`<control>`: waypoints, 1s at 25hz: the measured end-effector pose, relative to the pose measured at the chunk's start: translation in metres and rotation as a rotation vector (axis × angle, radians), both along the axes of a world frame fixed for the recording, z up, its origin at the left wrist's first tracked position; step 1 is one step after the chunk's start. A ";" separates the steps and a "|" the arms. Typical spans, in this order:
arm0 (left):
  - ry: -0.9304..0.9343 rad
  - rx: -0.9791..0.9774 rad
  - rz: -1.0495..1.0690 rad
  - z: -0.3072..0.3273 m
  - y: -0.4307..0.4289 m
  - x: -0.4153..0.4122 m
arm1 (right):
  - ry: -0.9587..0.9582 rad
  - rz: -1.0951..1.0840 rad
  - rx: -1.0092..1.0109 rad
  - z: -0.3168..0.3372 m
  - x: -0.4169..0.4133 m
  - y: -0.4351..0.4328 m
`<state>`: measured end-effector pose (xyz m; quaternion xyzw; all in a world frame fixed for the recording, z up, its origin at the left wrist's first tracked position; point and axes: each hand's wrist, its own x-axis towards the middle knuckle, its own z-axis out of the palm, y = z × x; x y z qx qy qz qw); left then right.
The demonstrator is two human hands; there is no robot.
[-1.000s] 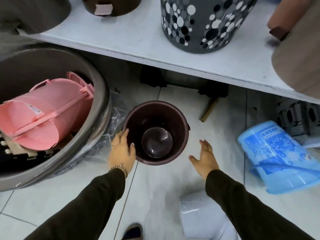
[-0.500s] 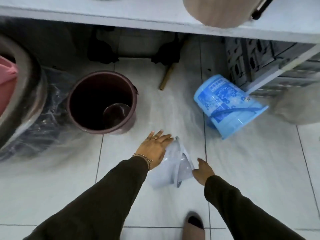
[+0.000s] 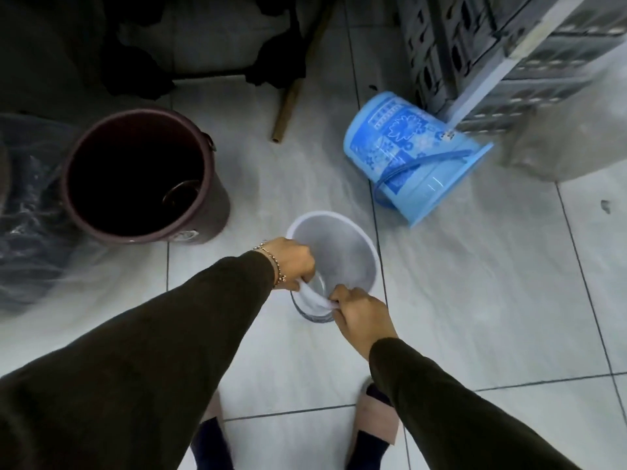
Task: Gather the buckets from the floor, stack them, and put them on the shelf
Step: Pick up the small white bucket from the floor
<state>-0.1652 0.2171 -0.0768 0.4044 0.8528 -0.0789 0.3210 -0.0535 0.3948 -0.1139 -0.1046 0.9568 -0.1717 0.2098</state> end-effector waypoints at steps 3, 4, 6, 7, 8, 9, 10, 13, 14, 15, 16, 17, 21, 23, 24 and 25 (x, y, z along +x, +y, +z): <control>-0.073 -0.044 0.082 -0.009 -0.013 0.034 | -0.037 0.231 0.162 0.000 0.001 -0.008; -0.082 -0.071 0.137 -0.017 -0.016 0.048 | -0.066 0.317 0.224 0.001 0.003 -0.014; -0.115 -0.153 0.219 -0.035 -0.020 0.080 | -0.036 0.456 0.337 -0.005 0.011 -0.024; -0.126 -0.183 0.230 -0.044 -0.021 0.096 | -0.048 0.491 0.386 -0.009 0.017 -0.028; -0.129 -0.202 0.231 -0.051 -0.022 0.111 | -0.085 0.508 0.401 -0.013 0.022 -0.030; -0.128 -0.214 0.225 -0.054 -0.022 0.122 | -0.124 0.520 0.410 -0.019 0.028 -0.030; -0.124 -0.218 0.215 -0.054 -0.023 0.127 | -0.138 0.521 0.399 -0.025 0.032 -0.027; -0.123 -0.206 0.129 -0.038 -0.025 0.115 | -0.125 0.528 0.308 -0.016 0.027 -0.006; -0.119 -0.218 0.104 -0.029 -0.025 0.105 | -0.116 0.509 0.263 -0.008 0.021 0.004; -0.093 -0.218 0.114 -0.021 -0.025 0.094 | -0.101 0.487 0.237 0.002 0.014 0.015; -0.050 -0.193 0.152 -0.012 -0.023 0.082 | -0.081 0.462 0.237 0.011 0.004 0.029; -0.004 -0.166 0.194 -0.004 -0.019 0.068 | -0.063 0.429 0.253 0.021 -0.007 0.046; 0.083 -0.067 0.327 0.019 0.023 0.017 | 0.003 0.289 0.424 0.046 -0.065 0.124; 0.083 -0.001 0.392 0.022 0.063 -0.011 | 0.091 0.232 0.557 0.052 -0.110 0.166; 0.083 0.056 0.449 0.020 0.088 -0.026 | 0.127 0.209 0.634 0.053 -0.136 0.185; 0.071 0.130 0.533 0.015 0.113 -0.040 | 0.146 0.192 0.698 0.053 -0.164 0.204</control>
